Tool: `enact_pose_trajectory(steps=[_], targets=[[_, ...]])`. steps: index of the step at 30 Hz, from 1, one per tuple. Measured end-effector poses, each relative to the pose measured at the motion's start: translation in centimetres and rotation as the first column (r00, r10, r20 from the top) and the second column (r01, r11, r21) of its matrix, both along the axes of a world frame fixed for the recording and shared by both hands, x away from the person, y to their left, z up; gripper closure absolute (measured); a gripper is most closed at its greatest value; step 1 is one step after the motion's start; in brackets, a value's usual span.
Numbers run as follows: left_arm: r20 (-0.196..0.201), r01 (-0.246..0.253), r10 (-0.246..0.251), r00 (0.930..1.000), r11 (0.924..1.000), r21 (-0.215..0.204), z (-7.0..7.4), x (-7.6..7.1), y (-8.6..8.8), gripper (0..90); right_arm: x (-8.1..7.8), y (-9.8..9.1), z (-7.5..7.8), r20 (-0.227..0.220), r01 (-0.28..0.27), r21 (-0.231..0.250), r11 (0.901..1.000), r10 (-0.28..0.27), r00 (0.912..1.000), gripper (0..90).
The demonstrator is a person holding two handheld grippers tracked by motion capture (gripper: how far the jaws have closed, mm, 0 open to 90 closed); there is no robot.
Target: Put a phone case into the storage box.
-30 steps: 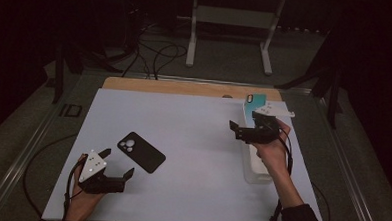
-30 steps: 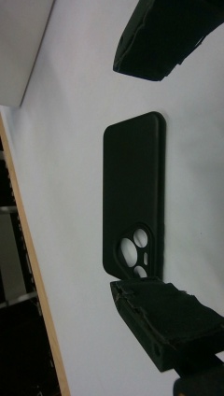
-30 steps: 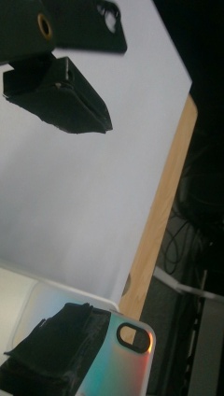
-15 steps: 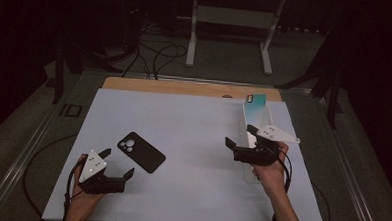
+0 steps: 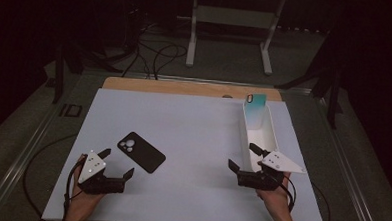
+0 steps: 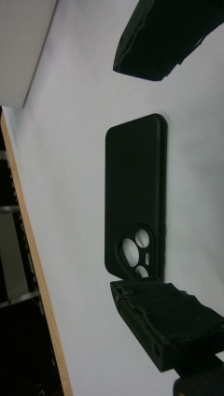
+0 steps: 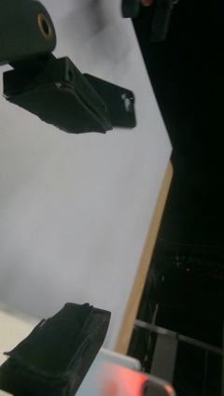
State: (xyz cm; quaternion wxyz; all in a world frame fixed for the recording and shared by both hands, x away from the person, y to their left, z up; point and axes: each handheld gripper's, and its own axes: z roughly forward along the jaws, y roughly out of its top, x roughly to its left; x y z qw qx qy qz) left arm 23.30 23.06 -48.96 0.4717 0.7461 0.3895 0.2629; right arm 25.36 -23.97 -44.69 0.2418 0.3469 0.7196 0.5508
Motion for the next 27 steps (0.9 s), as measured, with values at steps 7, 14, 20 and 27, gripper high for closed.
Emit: enact_pose_trajectory(steps=[7,14,20,27], targets=[[0.003,0.003,-0.003,1.0000,1.0000,-0.002,0.0,0.0,0.0,0.2,-1.4,-1.1,-1.4,-0.020,-0.001,0.012,0.9999,0.001,0.9998,8.8],[0.007,0.002,-0.002,1.0000,1.0000,-0.006,0.1,-0.1,0.1,0.2,-1.5,-1.0,-1.8,-0.023,-0.007,0.011,0.9999,0.007,0.9997,8.8],[0.017,0.003,-0.003,0.9998,0.9999,-0.010,0.2,-0.2,0.0,0.1,-1.2,-1.1,-2.0,-0.048,-0.011,0.003,0.9999,0.011,0.9988,8.0],[0.023,0.002,-0.002,0.9997,0.9999,-0.011,0.4,-0.2,0.1,0.1,-1.2,-1.2,-1.6,-0.059,-0.008,0.006,0.9999,0.009,0.9982,8.0]])
